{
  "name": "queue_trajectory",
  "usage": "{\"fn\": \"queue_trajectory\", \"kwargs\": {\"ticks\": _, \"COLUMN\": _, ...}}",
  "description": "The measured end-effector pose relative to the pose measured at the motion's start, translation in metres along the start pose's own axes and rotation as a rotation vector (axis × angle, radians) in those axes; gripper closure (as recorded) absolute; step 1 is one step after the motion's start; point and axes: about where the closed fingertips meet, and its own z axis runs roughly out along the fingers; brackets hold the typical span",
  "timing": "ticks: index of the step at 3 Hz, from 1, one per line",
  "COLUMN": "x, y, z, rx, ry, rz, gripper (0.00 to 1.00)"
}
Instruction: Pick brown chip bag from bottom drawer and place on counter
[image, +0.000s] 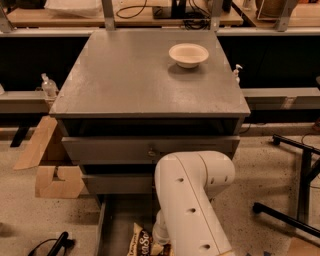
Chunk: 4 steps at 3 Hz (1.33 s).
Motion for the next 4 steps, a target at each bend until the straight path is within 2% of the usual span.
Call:
{"fn": "queue_trajectory", "kwargs": {"ticks": 2, "x": 0.0, "y": 0.0, "z": 0.0, "rx": 0.0, "ry": 0.0, "rz": 0.0, "gripper": 0.04}}
{"fn": "queue_trajectory", "kwargs": {"ticks": 3, "x": 0.0001, "y": 0.0006, "z": 0.0005, "rx": -0.001, "ry": 0.0, "rz": 0.0, "gripper": 1.0}}
{"fn": "queue_trajectory", "kwargs": {"ticks": 4, "x": 0.0001, "y": 0.0006, "z": 0.0005, "rx": -0.001, "ry": 0.0, "rz": 0.0, "gripper": 1.0}}
